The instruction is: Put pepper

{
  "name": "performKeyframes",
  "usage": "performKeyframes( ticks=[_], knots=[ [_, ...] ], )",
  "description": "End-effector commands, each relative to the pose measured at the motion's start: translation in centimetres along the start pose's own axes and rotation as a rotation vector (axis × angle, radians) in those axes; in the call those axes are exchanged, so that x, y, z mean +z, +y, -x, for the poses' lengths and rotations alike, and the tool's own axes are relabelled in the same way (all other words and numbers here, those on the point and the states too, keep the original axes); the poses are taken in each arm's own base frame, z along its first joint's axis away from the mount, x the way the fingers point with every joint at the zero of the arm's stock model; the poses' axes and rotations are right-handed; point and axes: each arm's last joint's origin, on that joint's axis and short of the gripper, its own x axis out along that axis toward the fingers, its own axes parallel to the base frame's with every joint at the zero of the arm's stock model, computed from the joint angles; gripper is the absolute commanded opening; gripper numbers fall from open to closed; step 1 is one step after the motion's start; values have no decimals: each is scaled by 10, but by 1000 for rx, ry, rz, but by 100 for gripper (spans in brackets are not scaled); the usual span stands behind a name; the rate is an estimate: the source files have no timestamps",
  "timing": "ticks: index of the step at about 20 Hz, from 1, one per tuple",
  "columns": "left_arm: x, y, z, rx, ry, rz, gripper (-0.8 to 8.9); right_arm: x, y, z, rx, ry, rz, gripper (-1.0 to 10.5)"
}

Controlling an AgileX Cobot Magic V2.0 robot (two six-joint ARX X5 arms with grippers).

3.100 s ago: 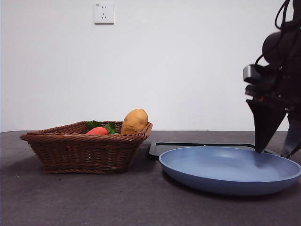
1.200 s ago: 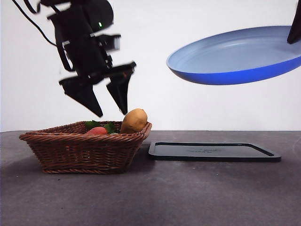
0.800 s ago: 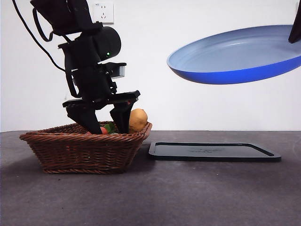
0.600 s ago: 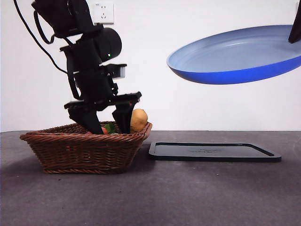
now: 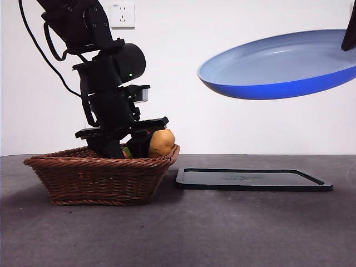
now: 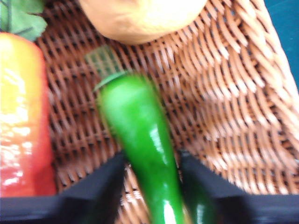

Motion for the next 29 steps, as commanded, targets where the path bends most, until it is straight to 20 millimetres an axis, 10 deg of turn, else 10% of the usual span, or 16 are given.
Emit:
performKeyframes(
  ticks=[1,8,20,29],
  knots=[
    [2,-3,-5,-15,5,1,104,3,1,1,6,-17,-3,5],
    [6,-5,25,-21,-30,0,98,3,1,1,6,-15,-8,5],
    [-2,-39,174,-407,-297,-114,98,17,-14,-64,128,153,-129,5],
    [-11,-125,144,-463,-319,-332,98,21,-6,-97,249,212,-174,5]
  ],
)
